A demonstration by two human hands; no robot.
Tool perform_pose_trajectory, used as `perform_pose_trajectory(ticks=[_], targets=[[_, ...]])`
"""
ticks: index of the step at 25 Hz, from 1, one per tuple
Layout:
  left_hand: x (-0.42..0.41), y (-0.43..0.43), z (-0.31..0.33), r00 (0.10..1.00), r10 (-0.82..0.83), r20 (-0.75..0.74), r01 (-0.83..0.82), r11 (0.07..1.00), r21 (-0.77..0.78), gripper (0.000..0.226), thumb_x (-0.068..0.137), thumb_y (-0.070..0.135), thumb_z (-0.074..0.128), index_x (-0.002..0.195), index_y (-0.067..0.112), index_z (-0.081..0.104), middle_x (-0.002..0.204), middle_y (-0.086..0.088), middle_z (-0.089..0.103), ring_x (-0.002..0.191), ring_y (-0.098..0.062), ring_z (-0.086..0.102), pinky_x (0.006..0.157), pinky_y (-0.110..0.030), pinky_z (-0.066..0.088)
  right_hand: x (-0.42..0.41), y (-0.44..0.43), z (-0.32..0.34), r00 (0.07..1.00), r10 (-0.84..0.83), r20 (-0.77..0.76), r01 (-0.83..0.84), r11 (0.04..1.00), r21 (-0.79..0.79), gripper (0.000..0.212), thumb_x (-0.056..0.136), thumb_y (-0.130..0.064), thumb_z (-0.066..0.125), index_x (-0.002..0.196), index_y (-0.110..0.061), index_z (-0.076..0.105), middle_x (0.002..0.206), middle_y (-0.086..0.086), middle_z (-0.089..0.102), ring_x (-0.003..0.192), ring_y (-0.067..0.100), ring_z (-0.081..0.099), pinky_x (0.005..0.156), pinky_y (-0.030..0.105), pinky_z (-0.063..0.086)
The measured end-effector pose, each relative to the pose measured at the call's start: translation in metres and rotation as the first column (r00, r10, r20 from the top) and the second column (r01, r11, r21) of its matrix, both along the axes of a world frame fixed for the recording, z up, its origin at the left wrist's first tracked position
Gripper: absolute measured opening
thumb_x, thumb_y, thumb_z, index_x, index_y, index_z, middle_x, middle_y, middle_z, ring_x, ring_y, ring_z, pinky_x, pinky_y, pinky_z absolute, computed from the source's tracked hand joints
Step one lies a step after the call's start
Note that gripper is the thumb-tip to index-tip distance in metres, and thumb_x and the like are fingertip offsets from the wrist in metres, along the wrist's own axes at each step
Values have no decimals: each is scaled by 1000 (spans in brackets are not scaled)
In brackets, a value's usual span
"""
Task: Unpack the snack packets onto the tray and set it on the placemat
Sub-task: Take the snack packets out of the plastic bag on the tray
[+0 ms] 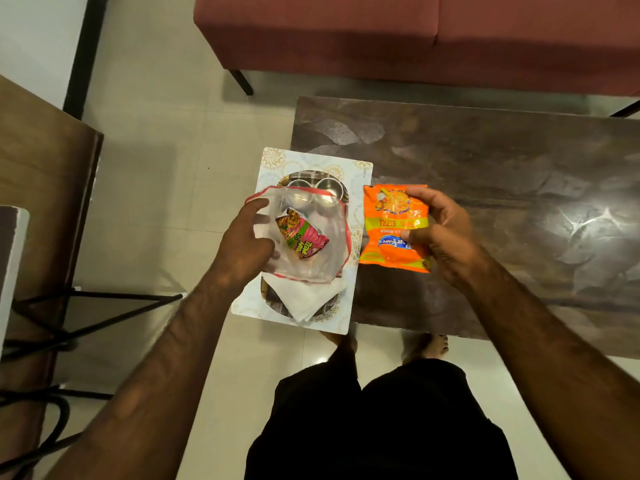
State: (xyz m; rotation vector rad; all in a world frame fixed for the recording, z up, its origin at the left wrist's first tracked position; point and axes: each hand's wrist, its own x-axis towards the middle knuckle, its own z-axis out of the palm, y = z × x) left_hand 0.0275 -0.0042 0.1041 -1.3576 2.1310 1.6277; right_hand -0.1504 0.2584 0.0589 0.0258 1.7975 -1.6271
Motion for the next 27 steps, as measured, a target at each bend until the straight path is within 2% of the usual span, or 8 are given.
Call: perform_pose_trajectory(ticks=[3,6,10,15,19,22,24,27], targets=[[0,-7,-1,998,-61,34,63,996,-69,81,77,-13,59,141,34,47,130,1,55,93,-31,70,59,-40,63,-8,10,-35,991,-130,-37,135,969,209,78,70,28,66,137,-12,63,126,7,64,105,21,65,63,19,57],[-2,-11,-4,993,-95,69,103,987,-124,80,77,-10,60,141,35,46,128,5,57,83,-28,72,52,-33,58,-6,3,-74,996,-80,-25,84,924,374,78,74,22,71,141,-16,60,122,2,60,100,18,64,61,18,52],[-2,-12,-8,994,-61,89,74,986,-152,75,76,-9,57,135,36,48,125,6,59,70,-23,74,50,-31,55,1,-23,-118,999,-43,7,37,924,380,78,76,22,66,144,-16,56,125,5,61,107,22,63,80,36,61],[6,-5,-10,995,-41,86,53,988,-143,73,77,-10,55,135,34,48,122,8,58,61,-16,72,50,-28,56,-1,-47,-155,1000,7,23,-15,937,350,87,75,29,55,149,-18,50,134,7,59,112,23,63,55,16,56],[6,-1,-9,989,-73,127,97,977,-192,75,78,-9,57,138,35,45,122,9,57,59,-14,70,55,-31,61,-3,-51,-155,995,90,42,-99,931,351,94,79,29,56,159,-17,38,138,4,57,104,16,67,61,19,59],[3,3,-6,981,-128,143,158,961,-225,75,78,-6,59,140,34,43,125,6,57,66,-19,64,63,-41,62,0,-41,-129,991,99,-85,-58,917,395,74,80,25,61,147,-6,51,139,17,64,117,30,68,89,36,63],[0,5,-3,975,-162,150,196,947,-256,74,79,-3,60,142,33,41,128,6,56,76,-22,61,71,-41,60,1,-36,-92,981,78,-176,2,911,413,58,84,21,61,135,-6,63,133,13,68,118,22,66,85,13,58],[-5,8,-4,971,-185,152,220,939,-266,73,82,1,61,144,32,39,130,6,55,86,-22,59,80,-42,59,7,-40,-21,942,147,-302,-53,953,299,43,89,17,53,105,-17,72,98,-5,74,94,4,70,87,19,60]])
